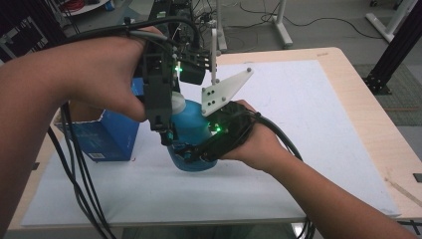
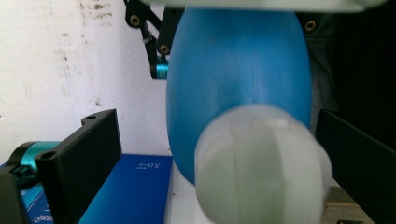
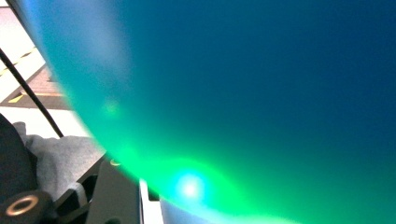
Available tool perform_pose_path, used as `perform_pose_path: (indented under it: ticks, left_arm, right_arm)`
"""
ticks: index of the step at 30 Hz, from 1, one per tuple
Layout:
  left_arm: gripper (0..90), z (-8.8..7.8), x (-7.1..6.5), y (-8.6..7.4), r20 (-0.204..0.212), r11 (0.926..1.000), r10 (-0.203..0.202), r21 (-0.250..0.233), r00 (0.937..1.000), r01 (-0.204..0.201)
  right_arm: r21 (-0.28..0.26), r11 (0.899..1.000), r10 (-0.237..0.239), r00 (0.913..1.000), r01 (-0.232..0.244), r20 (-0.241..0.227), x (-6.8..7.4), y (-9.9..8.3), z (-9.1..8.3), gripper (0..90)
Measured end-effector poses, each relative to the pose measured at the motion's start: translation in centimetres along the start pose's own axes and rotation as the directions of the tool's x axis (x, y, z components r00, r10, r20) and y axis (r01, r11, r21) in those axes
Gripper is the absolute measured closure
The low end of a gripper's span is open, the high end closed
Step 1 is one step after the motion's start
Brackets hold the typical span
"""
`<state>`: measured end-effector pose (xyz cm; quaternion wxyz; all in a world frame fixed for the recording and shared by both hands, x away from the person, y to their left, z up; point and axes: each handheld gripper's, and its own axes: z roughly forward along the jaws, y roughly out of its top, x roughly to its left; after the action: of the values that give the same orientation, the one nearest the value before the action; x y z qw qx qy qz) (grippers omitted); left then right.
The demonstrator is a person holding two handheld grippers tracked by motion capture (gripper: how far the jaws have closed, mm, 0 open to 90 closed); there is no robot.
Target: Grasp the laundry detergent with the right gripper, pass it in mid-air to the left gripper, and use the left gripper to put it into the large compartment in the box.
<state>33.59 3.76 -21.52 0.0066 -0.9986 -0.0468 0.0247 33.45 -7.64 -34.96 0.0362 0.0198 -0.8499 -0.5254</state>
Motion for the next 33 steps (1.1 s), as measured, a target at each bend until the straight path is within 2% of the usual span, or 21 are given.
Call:
perform_pose_path:
  ticks: [18,22,24,33]
  left_arm:
    - [2.2,0.82,-0.50,0.66,-0.002,0.9996,0.006,0.027,1.0000,-0.006]
    - [4.3,0.88,-0.70,0.76,-0.001,0.9995,0.007,0.032,1.0000,-0.007]
    - [10.7,0.80,-0.73,0.76,0.003,0.9995,0.010,0.031,0.9999,-0.010]
    - [13.4,0.76,-0.75,0.83,-0.018,0.9995,0.016,0.027,0.9997,-0.015]
  right_arm:
    - [-0.019,1.000,0.008,0.9999,-0.009,-0.008,-0.01,0.76,0.33,46.4]
    - [-0.019,1.000,0.006,0.9999,-0.006,-0.008,-0.05,0.75,0.32,46.4]
    - [-0.020,1.000,0.010,0.9999,-0.010,-0.009,-0.07,0.73,0.32,46.4]
    - [-0.022,1.000,0.010,1.0000,-0.010,-0.002,-0.06,0.75,0.25,46.4]
